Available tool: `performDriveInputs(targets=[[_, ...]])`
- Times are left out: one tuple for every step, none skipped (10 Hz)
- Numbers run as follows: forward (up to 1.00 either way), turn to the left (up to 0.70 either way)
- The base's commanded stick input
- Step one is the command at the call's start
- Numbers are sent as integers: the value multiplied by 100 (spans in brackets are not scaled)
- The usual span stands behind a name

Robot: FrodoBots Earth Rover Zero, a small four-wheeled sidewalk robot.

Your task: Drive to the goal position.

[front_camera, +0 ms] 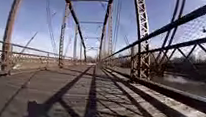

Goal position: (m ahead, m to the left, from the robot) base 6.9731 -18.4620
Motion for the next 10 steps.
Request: performDriveInputs(targets=[[100,40],[100,23],[100,4],[100,0],[100,0],[100,0],[100,0],[100,0],[100,0],[100,0]])
